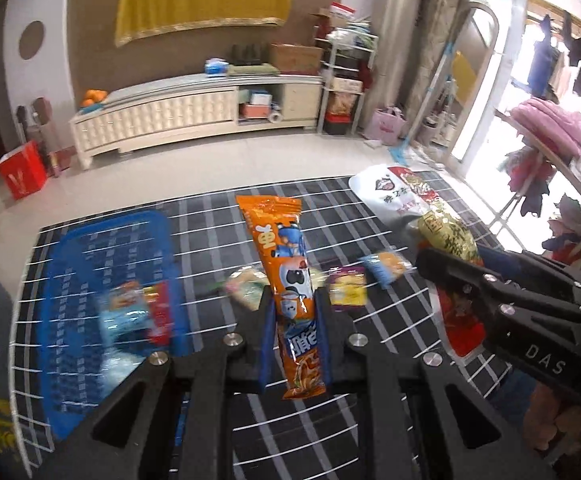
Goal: Organize snacks
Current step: 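Carry both snacks to the basket while the left tool releases the orange stick snack, then lower the red-and-yellow packet into the basket and open the right tool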
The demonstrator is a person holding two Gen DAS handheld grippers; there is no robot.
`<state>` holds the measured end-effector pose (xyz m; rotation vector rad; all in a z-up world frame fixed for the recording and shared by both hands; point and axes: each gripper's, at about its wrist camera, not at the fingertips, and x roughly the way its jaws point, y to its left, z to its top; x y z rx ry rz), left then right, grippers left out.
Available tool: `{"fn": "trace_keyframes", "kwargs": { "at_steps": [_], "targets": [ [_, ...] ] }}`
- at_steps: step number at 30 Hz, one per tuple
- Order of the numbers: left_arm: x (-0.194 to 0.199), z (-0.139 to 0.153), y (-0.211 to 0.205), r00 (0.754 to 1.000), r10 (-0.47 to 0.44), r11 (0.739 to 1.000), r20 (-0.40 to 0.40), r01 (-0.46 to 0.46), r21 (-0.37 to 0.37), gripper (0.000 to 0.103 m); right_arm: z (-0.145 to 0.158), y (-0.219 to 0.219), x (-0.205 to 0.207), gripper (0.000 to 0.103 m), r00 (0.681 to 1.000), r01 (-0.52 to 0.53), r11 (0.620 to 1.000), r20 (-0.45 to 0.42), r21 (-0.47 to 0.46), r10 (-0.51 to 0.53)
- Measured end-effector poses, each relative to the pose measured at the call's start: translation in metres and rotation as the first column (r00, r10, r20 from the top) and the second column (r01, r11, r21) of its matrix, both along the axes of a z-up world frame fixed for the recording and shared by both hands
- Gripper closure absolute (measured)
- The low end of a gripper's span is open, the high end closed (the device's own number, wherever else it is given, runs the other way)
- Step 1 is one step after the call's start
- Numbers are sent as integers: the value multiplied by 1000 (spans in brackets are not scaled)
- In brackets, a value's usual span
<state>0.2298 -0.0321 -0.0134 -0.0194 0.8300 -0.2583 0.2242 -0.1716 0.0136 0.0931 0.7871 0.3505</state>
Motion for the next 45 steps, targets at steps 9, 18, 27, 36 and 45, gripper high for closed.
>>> {"fn": "trace_keyframes", "kwargs": {
  "at_steps": [9,18,27,36,45],
  "targets": [
    [-10,-6,69,996,85,996,-33,-84,27,87,-15,74,7,61,993,-108,994,-55,16,109],
    [-7,-34,109,988,117,993,-99,-116,15,87,-31,106,12,61,985,-148,989,-89,1,148],
    [12,-77,116,975,109,994,-194,-111,-1,86,-51,111,16,61,984,-124,992,-133,-35,119],
    [14,-90,107,964,79,996,-253,-89,-26,60,-54,106,13,61,984,-114,992,-142,-46,106],
    [-4,-55,121,975,118,993,-187,-122,-8,51,-34,107,2,61,986,-138,990,-98,-25,135]
  ]
}}
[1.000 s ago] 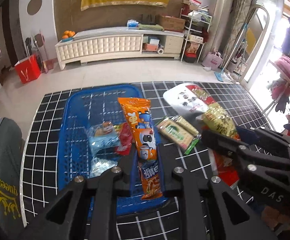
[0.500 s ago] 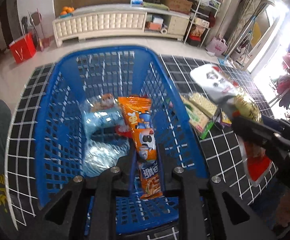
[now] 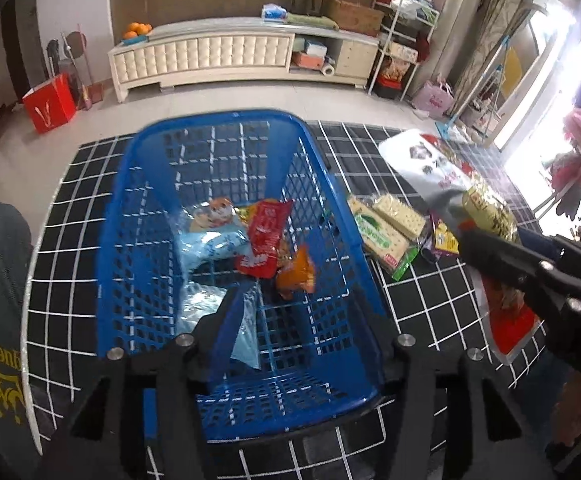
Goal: Organize snacks
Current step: 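Lower the red-and-yellow packet into the basket and open the right tool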
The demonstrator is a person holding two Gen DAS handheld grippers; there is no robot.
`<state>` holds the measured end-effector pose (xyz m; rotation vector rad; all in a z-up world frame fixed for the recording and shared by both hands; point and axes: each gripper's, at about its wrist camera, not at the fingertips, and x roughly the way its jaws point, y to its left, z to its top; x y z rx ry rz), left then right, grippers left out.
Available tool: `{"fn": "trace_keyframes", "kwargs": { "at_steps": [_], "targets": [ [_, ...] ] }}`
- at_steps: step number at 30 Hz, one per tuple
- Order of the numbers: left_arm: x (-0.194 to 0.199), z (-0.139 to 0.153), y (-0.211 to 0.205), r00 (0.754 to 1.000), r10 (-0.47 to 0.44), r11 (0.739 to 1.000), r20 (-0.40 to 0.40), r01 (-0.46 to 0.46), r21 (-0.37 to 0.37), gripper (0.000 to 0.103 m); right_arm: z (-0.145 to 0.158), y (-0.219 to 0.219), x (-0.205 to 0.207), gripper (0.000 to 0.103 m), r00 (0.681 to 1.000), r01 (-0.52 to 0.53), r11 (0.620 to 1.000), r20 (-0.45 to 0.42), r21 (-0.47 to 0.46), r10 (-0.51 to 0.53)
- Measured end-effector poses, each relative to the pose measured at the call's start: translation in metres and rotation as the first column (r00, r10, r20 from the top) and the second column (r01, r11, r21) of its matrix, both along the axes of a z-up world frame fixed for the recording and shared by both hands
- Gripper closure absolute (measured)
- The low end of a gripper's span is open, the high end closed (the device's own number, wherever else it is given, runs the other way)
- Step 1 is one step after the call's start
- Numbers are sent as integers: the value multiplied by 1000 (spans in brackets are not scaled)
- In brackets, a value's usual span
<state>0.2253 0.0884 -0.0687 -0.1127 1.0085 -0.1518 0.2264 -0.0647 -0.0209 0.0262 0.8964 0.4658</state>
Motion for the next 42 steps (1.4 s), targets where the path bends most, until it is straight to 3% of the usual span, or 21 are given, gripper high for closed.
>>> {"fn": "trace_keyframes", "kwargs": {
  "at_steps": [9,18,26,31,42],
  "targets": [
    [-27,36,23,996,48,998,74,-50,28,51,18,23,-12,61,997,-66,998,37,15,65],
    [-42,47,53,989,101,994,110,-105,33,44,22,53,-8,61,993,-114,993,44,18,113],
    [-39,36,80,985,141,989,95,-144,24,42,12,83,0,61,991,-131,991,13,-10,131],
    [-31,27,95,984,157,987,82,-158,12,42,-8,96,20,61,992,-109,994,-69,-33,106],
    [-24,12,101,987,144,990,73,-144,-11,42,-28,111,42,60,989,-73,995,-137,-70,63]
  ]
}}
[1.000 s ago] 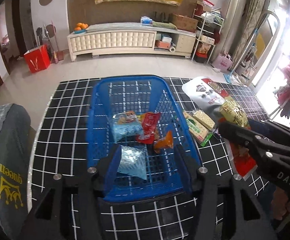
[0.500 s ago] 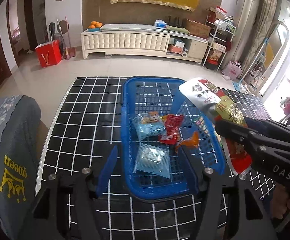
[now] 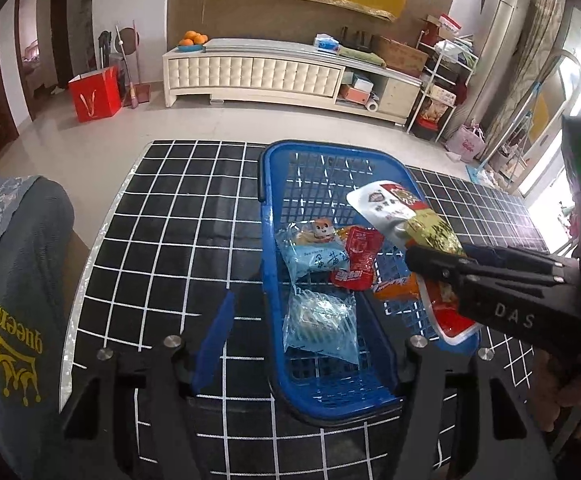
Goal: Organize snacks
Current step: 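Lower the red-and-yellow packet into the basket and open the right tool, then withdraw both tools from the basket toward the remaining snacks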
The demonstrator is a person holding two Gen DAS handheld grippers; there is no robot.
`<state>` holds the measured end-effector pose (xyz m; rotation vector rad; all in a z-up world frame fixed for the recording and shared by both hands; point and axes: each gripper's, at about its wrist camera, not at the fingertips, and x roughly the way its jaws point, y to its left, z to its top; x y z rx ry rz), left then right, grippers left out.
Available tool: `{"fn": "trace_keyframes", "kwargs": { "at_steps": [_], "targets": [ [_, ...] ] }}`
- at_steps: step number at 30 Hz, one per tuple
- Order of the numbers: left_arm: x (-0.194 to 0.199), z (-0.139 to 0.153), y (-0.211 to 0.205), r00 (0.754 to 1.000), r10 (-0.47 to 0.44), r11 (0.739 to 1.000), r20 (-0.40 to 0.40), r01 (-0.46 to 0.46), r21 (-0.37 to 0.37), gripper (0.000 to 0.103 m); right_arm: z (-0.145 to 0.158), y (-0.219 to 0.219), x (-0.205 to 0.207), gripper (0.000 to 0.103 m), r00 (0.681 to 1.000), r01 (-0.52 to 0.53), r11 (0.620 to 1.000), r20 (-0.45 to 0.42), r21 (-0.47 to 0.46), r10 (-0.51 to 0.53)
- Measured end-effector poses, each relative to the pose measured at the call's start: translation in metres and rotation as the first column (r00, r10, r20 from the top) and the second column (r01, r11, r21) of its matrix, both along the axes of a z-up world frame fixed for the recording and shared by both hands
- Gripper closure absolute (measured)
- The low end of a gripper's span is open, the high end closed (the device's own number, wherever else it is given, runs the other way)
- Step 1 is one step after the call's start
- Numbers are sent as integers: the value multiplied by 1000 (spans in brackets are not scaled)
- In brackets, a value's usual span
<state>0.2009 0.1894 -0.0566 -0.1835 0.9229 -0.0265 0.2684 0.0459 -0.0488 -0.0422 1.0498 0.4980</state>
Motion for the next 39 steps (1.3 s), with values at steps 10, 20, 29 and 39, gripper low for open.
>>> {"fn": "trace_keyframes", "kwargs": {
  "at_steps": [10,20,29,39],
  "targets": [
    [-4,-6,-2,1000,-6,1000,-13,6,5,42,9,-12,1,30,996,88,995,36,-49,-86],
    [-10,12,-20,1000,-27,1000,15,27,13,42,22,-39,-13,27,993,109,994,40,3,-109],
    [-17,36,-57,996,-71,997,50,69,38,42,38,-75,-32,27,991,119,992,53,38,-121],
    [-17,52,-118,987,-144,988,73,139,67,42,46,-134,-44,27,986,152,985,53,78,-156]
  ]
}}
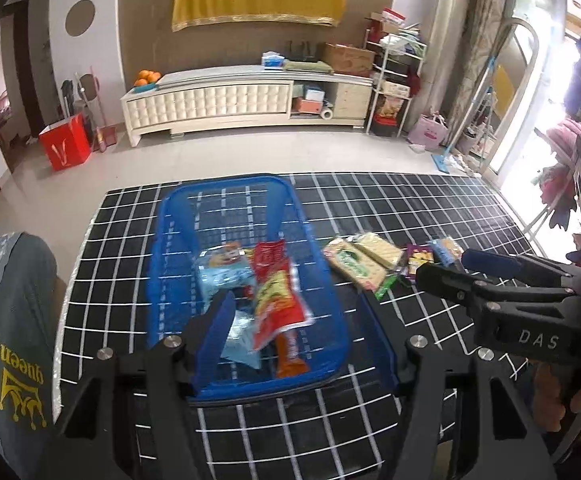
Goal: Organize snacks
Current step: 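Withdraw both tools from the basket toward the remaining snacks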
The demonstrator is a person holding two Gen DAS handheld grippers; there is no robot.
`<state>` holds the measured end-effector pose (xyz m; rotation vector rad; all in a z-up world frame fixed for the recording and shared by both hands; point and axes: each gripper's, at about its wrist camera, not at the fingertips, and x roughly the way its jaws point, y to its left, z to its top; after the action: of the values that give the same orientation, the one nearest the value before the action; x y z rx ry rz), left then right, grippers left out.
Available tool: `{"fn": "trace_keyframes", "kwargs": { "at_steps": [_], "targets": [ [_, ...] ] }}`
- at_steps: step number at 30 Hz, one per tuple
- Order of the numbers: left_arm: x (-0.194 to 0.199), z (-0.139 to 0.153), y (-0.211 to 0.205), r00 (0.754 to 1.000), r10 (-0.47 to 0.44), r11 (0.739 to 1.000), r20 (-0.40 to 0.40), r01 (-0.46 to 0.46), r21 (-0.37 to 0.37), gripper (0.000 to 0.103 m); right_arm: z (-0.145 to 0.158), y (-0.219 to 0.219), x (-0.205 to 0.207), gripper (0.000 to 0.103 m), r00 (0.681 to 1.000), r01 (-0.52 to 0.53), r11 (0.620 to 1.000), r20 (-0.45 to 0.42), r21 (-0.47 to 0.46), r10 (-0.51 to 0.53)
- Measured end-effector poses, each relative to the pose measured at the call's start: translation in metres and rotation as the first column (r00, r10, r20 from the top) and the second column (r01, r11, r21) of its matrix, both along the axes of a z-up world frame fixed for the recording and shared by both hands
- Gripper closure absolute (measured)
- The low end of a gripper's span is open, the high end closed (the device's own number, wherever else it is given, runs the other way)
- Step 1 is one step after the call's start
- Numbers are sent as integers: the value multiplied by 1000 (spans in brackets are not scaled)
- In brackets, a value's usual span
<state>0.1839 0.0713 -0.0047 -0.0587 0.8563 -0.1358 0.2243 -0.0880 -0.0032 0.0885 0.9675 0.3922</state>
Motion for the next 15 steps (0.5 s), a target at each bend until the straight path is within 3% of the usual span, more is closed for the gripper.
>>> {"fn": "trace_keyframes", "kwargs": {
  "at_steps": [4,15],
  "targets": [
    [3,-3,-27,1000,-29,1000,-3,29,5,32,-2,-23,0,27,1000,22,1000,-8,-8,-22],
    [25,-17,-92,995,-94,996,-37,94,8,28,-16,-88,8,27,995,87,996,-40,-4,-88]
  ]
}}
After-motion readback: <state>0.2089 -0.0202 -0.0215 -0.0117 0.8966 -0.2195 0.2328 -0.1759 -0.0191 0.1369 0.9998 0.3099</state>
